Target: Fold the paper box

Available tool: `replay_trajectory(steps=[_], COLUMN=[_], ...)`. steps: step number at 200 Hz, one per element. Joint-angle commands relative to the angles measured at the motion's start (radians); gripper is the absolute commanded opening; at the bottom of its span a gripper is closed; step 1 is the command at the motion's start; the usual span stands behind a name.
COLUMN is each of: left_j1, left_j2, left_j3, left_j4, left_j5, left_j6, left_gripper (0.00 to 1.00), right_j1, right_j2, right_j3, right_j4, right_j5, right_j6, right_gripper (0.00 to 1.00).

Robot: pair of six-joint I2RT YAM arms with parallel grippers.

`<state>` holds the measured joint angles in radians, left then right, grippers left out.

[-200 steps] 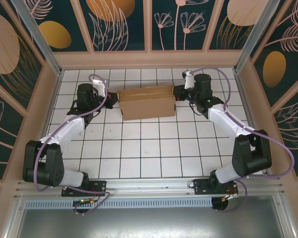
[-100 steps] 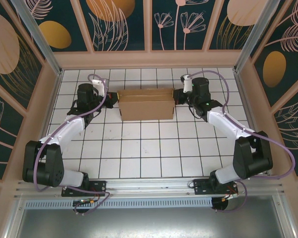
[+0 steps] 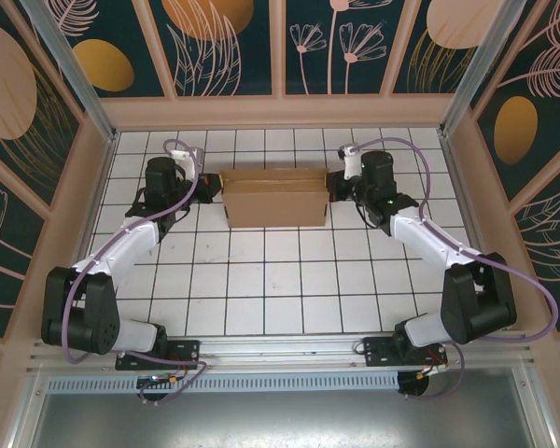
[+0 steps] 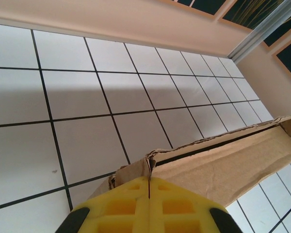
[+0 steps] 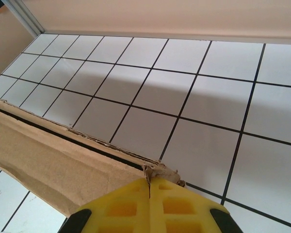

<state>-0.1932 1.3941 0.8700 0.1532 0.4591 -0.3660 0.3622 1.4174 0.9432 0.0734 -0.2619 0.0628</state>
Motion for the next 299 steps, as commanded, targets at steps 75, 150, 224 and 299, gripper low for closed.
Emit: replay_trajectory(steps=[75, 150, 224, 299], left_j1=[-0.008, -0.008, -0.009, -0.011], left_j2=[0.006, -0.014, -0.053, -0.030], left_j3=[-0.092, -0.194, -0.147, -0.280], left_j4=[0.096, 0.209, 0.196, 0.255], left_j5=[-0.015, -0.016, -0.011, -0.030], left_j6=[-0.149, -0.222, -0.252, -0.264], left_gripper=[0.00, 0.00, 0.00, 0.00], right_j1=[0.024, 0.026, 0.032, 0.035], right_j2=[-0.006, -0.012, -0.010, -0.014], right_j3=[-0.023, -0.030, -0.030, -0.044], right_j4=[0.006, -0.003, -0.005, -0.004], right_j5=[-0.005, -0.002, -0.005, -0.007], right_j6=[0.012, 0.002, 0.008, 0.011], right_gripper=[0.00, 0.00, 0.00, 0.00])
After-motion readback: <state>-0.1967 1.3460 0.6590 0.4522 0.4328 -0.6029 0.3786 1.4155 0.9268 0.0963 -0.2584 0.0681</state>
